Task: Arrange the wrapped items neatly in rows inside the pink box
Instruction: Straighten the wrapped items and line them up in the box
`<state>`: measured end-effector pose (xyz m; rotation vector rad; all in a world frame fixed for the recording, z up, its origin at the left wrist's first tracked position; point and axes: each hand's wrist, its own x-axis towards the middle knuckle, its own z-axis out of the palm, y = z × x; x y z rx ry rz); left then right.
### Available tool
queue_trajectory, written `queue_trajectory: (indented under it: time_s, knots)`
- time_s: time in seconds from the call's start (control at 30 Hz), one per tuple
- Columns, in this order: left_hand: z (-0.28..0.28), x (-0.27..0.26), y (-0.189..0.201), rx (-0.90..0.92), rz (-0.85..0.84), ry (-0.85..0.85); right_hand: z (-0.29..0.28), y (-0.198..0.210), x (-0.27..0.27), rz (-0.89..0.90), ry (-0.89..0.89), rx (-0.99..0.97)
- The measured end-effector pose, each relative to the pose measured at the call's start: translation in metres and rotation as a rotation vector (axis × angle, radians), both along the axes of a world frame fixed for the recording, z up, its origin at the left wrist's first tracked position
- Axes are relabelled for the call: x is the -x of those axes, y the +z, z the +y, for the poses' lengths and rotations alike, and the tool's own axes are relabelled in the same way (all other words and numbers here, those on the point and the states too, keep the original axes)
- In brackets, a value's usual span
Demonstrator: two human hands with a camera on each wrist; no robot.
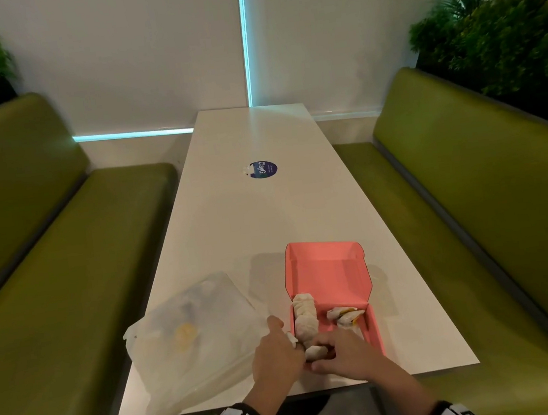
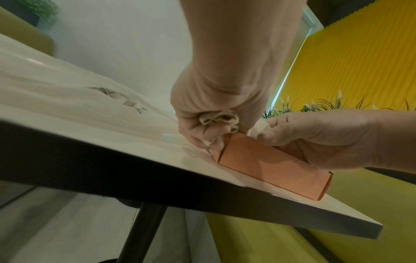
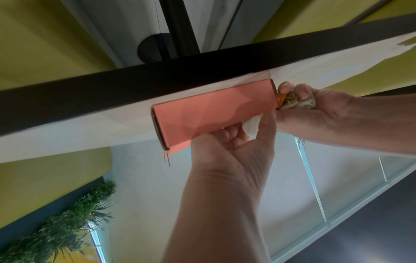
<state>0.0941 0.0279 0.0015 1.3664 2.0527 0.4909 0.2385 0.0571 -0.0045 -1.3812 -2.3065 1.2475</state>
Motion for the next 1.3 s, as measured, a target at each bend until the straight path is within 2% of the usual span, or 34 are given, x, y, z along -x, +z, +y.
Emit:
queue_trajectory:
  time_s: [0.27,0.37,0.47,0.57,0.7,0.87,1.0,1.1,1.2,1.3]
  knots:
    - [0.005,0.008,-0.009,0.024,-0.097,-0.039,0.002,-0.001,0.008,-0.047,0.071,-0.053]
    - [0.005,0.010,-0.009,0.036,-0.126,-0.081,0.006,0.000,0.009,-0.047,0.071,0.012]
    - [0.003,0.014,-0.007,0.031,-0.203,-0.046,0.008,-0.001,0.008,-0.026,0.046,0.015]
    - [0.000,0.018,-0.009,0.045,-0.233,-0.047,0.009,-0.004,0.008,-0.043,-0.035,-0.039]
    - [-0.004,0.021,-0.016,0.025,-0.253,-0.085,0.009,-0.010,0.014,-0.066,-0.277,-0.160]
    - [-0.007,0.022,-0.024,0.048,-0.327,-0.123,0.010,-0.010,0.016,-0.103,-0.394,-0.109]
    - [-0.007,0.021,-0.024,0.034,-0.321,-0.115,0.010,-0.002,0.010,-0.140,-0.372,-0.096]
    - [-0.007,0.019,-0.025,0.050,-0.327,-0.107,0.008,0.008,0.006,-0.132,-0.354,-0.011]
    - [-0.007,0.017,-0.024,0.043,-0.351,-0.110,0.005,0.011,0.010,-0.216,-0.305,0.047]
    - [-0.010,0.016,-0.018,0.012,-0.355,-0.133,0.003,0.013,0.019,-0.256,-0.350,0.058]
